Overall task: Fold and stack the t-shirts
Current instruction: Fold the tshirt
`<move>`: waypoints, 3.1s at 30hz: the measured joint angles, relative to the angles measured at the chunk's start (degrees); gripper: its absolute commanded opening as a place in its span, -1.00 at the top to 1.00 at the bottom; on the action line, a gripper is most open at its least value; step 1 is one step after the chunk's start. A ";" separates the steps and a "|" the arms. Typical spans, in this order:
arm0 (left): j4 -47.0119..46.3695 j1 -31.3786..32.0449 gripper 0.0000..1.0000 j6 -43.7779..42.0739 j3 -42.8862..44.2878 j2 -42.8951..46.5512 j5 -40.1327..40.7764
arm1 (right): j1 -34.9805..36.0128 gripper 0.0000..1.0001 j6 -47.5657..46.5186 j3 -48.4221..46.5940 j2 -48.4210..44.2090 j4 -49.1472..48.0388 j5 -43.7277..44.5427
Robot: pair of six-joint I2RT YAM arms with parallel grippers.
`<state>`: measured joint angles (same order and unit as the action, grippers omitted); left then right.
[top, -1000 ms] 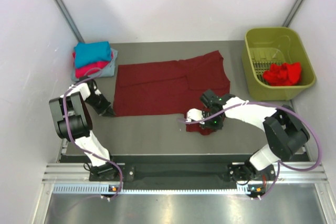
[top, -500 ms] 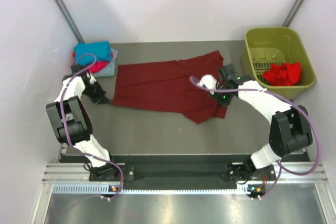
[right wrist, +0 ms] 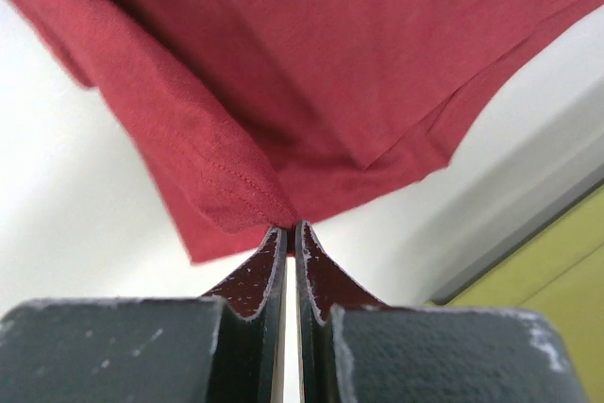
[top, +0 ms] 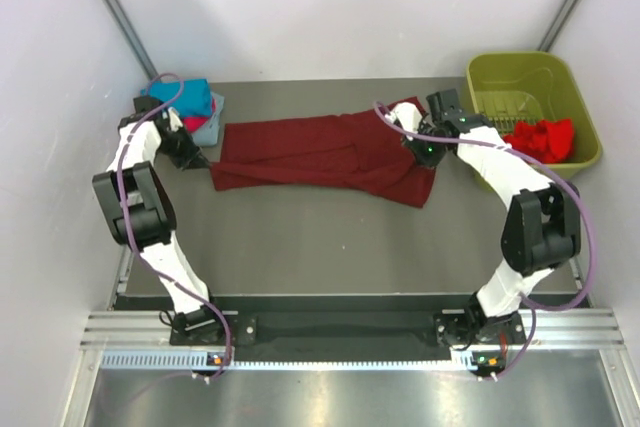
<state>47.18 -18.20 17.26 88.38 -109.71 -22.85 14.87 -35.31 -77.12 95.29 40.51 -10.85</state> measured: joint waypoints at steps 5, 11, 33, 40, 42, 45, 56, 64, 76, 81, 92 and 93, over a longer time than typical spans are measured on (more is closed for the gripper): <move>-0.13 2.23 1.00 -1.46 6.27 -5.51 -0.07 | -0.87 1.00 0.70 -5.81 4.59 -0.83 0.22; -0.50 5.53 1.00 -2.82 12.02 -9.75 -0.02 | -2.58 1.00 1.55 -11.85 9.27 -2.84 1.14; -1.86 8.07 1.00 -3.91 17.73 -14.47 6.12 | -4.57 1.00 4.04 -30.16 26.95 -7.72 4.28; -2.71 8.13 1.00 -3.93 18.67 -16.55 7.63 | -4.55 1.00 4.09 -32.57 31.56 -8.79 5.33; -3.10 8.22 1.00 -3.93 18.78 -17.33 8.00 | -4.55 1.00 4.11 -32.83 32.30 -9.01 5.57; -3.48 8.68 1.00 -3.93 19.15 -18.47 9.07 | -4.55 1.00 4.13 -33.31 32.98 -9.38 5.92; -4.68 9.90 0.53 -4.09 22.27 -19.28 12.11 | -4.50 0.83 4.52 -35.52 33.86 -11.67 7.13; -5.16 11.21 -0.40 -4.50 22.32 -19.23 16.81 | -3.48 -0.32 6.58 -35.85 35.23 -12.28 9.57; -7.10 15.76 -0.26 -2.29 18.78 -10.82 4.92 | 0.63 -0.25 12.57 -36.04 31.39 -10.45 -0.20; -7.63 20.98 -0.22 -1.22 15.69 -13.49 -0.13 | 3.13 -0.23 15.61 -36.02 31.65 -8.24 -6.32; -7.65 21.59 -0.18 1.11 12.35 -18.18 -2.89 | 5.49 -0.23 21.35 -33.77 34.62 -6.51 -14.10; -7.78 21.59 -0.18 1.36 12.33 -18.18 -2.91 | 5.62 -0.24 21.79 -33.48 35.19 -6.56 -14.62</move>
<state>39.40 3.40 18.61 100.71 -127.90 -25.76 20.49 -13.52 -110.61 130.47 33.95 -25.47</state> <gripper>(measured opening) 0.591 0.612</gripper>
